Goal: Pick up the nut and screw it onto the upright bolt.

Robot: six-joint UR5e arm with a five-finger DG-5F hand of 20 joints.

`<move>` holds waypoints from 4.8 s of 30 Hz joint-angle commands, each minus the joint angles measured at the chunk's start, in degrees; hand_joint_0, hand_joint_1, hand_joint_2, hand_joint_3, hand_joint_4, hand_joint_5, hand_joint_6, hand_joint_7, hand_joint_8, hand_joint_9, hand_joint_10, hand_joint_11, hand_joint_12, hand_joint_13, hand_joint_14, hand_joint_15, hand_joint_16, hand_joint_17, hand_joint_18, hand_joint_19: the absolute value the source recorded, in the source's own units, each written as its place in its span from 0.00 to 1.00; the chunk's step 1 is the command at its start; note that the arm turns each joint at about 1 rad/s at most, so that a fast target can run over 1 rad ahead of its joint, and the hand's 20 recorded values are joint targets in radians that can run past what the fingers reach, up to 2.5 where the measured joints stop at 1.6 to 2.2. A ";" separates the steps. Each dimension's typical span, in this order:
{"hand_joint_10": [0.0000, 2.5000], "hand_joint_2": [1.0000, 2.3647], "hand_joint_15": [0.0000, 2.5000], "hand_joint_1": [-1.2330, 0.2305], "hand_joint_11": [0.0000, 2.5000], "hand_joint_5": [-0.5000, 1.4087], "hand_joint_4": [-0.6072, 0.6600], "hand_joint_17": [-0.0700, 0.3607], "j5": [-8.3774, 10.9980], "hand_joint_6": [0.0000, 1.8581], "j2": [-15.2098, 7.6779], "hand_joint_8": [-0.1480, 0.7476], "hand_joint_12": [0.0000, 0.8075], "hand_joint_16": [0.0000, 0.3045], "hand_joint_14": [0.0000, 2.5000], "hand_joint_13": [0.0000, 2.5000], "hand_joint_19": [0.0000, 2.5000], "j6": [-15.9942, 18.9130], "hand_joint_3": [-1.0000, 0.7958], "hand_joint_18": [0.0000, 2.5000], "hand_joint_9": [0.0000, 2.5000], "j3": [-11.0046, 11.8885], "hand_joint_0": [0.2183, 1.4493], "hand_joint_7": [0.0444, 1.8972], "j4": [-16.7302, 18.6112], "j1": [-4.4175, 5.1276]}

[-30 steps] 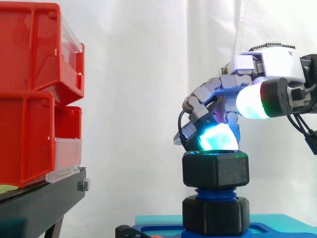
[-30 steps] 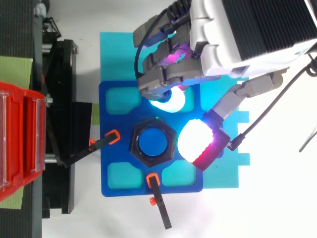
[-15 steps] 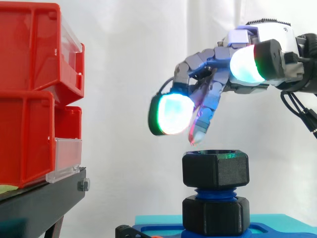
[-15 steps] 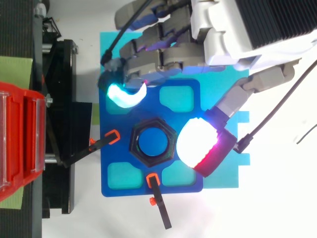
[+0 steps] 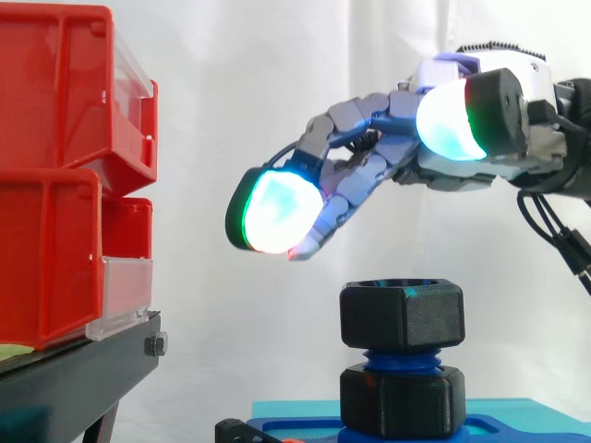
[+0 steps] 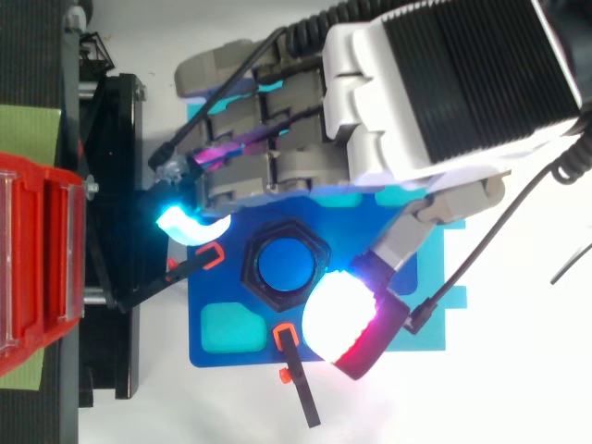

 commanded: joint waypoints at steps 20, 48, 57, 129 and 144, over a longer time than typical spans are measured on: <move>0.00 0.00 0.00 0.74 0.00 0.23 0.70 0.29 0.99 0.27 -0.07 0.45 0.31 0.08 0.00 0.23 0.00 -0.62 0.28 0.10 0.32 -2.08 0.25 0.49 -0.23 0.90; 0.00 0.00 0.00 0.67 0.00 0.29 0.59 0.19 0.29 0.27 -0.07 0.47 0.19 0.02 0.00 0.34 0.00 -1.06 0.28 0.20 0.48 -2.08 0.28 0.72 -1.37 -0.85; 0.00 0.00 0.00 0.65 0.01 0.29 0.59 0.17 -1.20 0.27 -0.07 0.47 0.18 0.01 0.00 0.39 0.00 -1.50 0.28 0.24 0.55 -2.08 0.28 0.73 -1.81 -2.17; 0.00 0.00 0.00 0.71 0.00 0.17 0.61 0.36 0.29 0.27 -0.07 0.37 0.40 0.13 0.00 0.02 0.00 2.46 0.28 0.00 0.06 -1.12 0.22 0.37 -2.87 1.87; 0.00 0.00 0.00 0.69 0.00 0.21 0.69 0.33 0.12 0.27 -0.07 0.40 0.37 0.11 0.00 0.08 0.00 2.37 0.28 0.00 0.13 -1.12 0.23 0.49 -2.96 1.61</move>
